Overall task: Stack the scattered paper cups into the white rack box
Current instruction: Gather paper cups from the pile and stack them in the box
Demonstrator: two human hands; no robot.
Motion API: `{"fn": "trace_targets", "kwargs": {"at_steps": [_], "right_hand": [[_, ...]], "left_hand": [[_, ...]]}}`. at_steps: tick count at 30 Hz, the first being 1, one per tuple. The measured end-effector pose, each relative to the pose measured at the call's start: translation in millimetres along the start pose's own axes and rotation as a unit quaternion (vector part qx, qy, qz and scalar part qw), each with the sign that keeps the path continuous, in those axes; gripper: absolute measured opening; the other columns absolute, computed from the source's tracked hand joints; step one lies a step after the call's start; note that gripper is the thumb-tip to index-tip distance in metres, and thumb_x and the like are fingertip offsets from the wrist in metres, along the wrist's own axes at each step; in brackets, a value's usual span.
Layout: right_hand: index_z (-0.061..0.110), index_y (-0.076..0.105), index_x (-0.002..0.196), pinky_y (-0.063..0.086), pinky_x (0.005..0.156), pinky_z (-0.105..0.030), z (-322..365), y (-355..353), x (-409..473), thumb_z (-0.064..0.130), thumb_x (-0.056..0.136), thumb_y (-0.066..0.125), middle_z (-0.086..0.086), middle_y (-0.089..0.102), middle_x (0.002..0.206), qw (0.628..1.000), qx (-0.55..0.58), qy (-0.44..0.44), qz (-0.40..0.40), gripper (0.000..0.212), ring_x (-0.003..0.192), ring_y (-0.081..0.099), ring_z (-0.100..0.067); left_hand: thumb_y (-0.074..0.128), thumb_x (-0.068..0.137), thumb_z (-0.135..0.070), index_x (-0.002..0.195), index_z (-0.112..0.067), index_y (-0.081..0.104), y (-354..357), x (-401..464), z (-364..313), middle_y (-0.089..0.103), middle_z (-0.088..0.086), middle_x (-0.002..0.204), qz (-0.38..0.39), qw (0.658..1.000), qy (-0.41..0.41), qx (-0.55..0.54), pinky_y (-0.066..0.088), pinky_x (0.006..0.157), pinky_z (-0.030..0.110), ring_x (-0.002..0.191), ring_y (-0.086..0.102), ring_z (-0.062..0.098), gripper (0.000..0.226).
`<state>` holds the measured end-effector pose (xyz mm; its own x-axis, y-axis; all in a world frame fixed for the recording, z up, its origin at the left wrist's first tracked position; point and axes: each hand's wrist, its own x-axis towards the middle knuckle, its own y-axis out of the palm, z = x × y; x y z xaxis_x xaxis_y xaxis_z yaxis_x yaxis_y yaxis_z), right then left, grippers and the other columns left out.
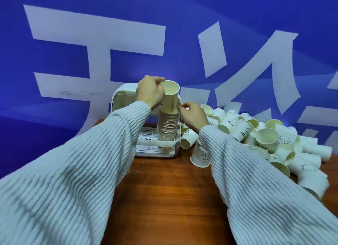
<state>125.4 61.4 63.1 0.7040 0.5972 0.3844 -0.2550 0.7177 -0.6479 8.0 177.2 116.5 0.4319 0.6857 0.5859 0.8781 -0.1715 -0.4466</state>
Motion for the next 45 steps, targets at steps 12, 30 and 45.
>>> {"fn": "trace_targets", "kwargs": {"at_steps": [12, 30, 45], "right_hand": [[0.035, 0.062, 0.109, 0.057, 0.094, -0.051, -17, -15, -19, 0.049, 0.095, 0.048, 0.003, 0.074, 0.11, 0.993, 0.072, 0.041, -0.081, 0.024, 0.099, 0.07, -0.023], [0.037, 0.06, 0.12, 0.056, 0.089, -0.045, -68, -36, -25, 0.048, 0.097, 0.052, 0.002, 0.073, 0.08, 0.995, 0.057, 0.044, -0.072, 0.027, 0.083, 0.069, -0.019], [0.035, 0.072, 0.103, 0.054, 0.094, -0.041, -94, -59, -44, 0.047, 0.095, 0.06, 0.011, 0.07, 0.103, 0.998, -0.059, -0.02, -0.001, 0.019, 0.096, 0.064, -0.01]], "left_hand": [[0.037, 0.096, -0.068, 0.149, -0.021, 0.051, 36, -45, 31, 0.043, 0.015, 0.156, 0.146, 0.981, -0.006, 0.131, 0.039, 0.111, 0.047, 0.14, 0.045, 0.033, 0.072], [0.084, 0.079, -0.048, 0.131, -0.011, 0.044, 95, -15, 49, 0.06, 0.013, 0.132, 0.11, 0.982, -0.142, 0.052, 0.05, 0.095, 0.048, 0.119, 0.06, 0.035, 0.075], [0.073, 0.085, -0.048, 0.149, -0.009, 0.027, 104, -26, 46, 0.038, 0.021, 0.149, 0.064, 0.989, -0.13, 0.019, 0.04, 0.108, 0.052, 0.137, 0.041, 0.04, 0.088]]}}
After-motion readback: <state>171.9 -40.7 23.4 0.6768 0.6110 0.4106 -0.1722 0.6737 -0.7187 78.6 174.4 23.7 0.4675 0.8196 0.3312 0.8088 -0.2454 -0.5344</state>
